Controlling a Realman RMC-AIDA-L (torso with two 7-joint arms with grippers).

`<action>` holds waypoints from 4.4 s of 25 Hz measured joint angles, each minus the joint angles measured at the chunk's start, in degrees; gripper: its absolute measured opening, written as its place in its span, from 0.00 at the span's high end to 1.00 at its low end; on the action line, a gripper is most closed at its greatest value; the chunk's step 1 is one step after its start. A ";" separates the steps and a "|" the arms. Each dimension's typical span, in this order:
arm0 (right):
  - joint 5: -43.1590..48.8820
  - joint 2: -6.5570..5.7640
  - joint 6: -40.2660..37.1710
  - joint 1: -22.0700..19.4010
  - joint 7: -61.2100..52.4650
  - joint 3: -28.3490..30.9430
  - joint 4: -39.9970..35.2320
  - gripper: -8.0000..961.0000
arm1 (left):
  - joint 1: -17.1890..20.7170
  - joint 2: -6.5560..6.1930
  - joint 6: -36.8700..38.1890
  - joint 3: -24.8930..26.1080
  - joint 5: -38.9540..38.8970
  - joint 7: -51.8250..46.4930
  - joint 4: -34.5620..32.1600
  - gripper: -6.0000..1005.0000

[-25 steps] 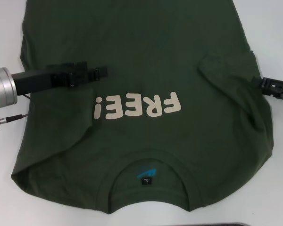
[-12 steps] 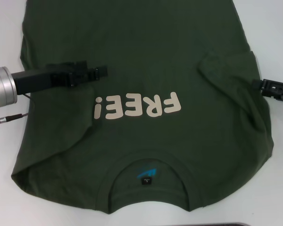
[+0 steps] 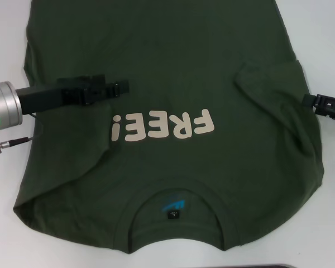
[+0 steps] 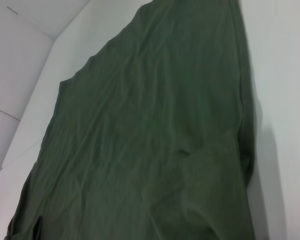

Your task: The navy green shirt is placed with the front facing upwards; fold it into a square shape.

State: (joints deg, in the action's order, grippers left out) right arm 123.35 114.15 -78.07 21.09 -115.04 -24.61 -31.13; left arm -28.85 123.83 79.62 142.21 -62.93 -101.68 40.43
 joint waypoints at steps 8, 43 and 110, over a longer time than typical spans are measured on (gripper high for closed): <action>0.06 0.02 0.45 0.00 -0.32 0.22 0.59 0.19 | -0.23 -0.06 0.25 0.00 0.00 0.00 -0.01 0.12; 0.05 0.58 0.98 -0.38 -0.05 1.02 2.03 0.66 | -0.15 -0.10 0.71 0.00 0.00 0.52 0.00 0.12; 0.17 1.21 -13.08 3.79 0.96 -5.69 1.09 0.70 | -0.33 -0.09 0.42 0.00 -1.23 0.56 -0.62 0.12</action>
State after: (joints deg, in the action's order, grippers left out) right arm 123.52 115.37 -91.15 24.89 -114.08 -30.30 -30.04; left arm -29.18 123.74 80.05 142.21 -64.16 -101.12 39.81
